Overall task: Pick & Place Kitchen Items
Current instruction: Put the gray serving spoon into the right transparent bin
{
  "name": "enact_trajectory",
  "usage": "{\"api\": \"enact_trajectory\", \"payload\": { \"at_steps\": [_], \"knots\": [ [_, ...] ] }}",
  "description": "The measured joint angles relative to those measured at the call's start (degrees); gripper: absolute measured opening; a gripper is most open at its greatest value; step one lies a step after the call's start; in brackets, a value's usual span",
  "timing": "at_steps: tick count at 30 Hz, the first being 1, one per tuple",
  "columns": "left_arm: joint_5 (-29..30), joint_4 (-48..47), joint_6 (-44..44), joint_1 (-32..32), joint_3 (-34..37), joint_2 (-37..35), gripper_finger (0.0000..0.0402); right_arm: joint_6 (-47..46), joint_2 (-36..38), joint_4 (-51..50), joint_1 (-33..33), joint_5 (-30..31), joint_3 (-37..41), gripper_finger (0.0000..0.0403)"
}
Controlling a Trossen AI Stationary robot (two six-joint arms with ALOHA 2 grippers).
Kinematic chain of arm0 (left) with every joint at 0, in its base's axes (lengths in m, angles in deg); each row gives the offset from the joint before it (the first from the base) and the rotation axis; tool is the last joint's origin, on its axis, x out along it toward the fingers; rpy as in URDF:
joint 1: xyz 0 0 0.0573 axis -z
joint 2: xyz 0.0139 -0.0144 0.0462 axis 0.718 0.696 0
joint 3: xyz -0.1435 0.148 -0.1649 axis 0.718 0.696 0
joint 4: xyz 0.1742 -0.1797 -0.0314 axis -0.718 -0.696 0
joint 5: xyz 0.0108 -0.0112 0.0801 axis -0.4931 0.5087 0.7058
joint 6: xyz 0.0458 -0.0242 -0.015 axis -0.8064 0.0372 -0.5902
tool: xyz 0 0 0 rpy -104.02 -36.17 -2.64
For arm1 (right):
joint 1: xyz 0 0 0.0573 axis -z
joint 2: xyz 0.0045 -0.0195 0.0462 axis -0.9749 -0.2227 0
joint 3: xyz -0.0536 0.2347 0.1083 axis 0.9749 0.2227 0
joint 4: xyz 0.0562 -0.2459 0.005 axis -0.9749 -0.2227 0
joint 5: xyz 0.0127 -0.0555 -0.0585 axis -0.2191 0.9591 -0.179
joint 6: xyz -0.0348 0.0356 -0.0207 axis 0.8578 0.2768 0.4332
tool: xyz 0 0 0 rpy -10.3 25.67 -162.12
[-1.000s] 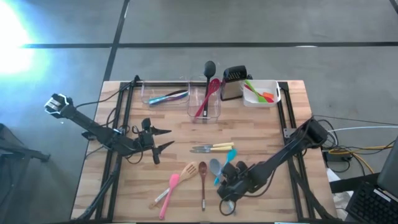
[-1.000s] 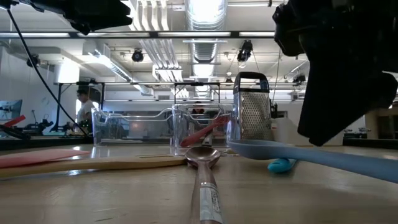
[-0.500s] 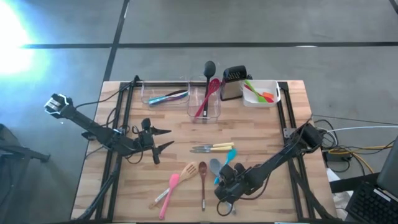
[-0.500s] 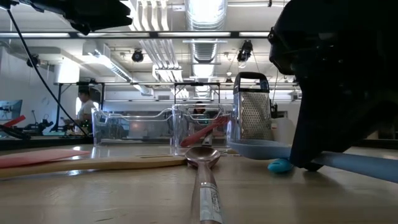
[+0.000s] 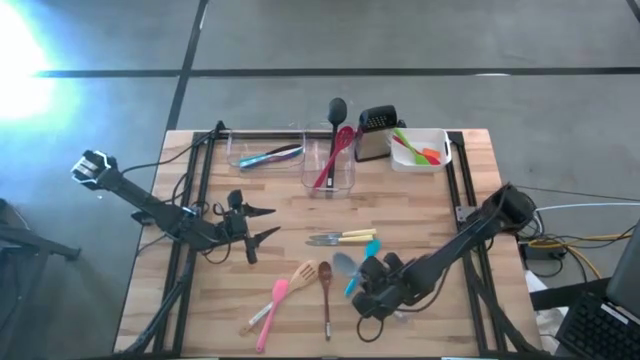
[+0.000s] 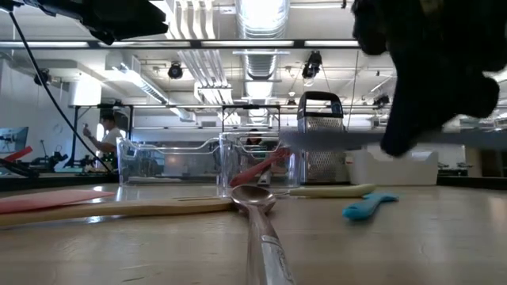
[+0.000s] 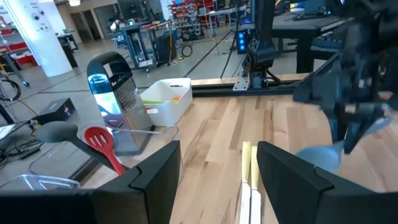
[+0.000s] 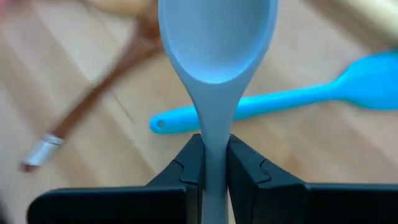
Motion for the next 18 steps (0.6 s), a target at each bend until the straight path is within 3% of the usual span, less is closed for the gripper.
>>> {"api": "enact_trajectory", "payload": {
  "at_steps": [5, 13, 18],
  "knots": [
    [0.01, 0.02, 0.00, 0.02, 0.00, 0.02, 0.0218, 5.51, 5.57, -0.09, -0.16, 7.02, -0.05, 0.0030],
    [0.01, 0.30, 0.15, -0.03, 0.00, 0.02, 0.0218, 21.59, 13.12, 1.19, 4.17, 28.42, -0.07, 0.0030],
    [0.01, 0.33, -0.04, -0.34, -0.01, 0.02, 0.0218, 33.69, 15.23, 5.26, 10.78, 27.51, -0.09, 0.0030]
  ]
}}
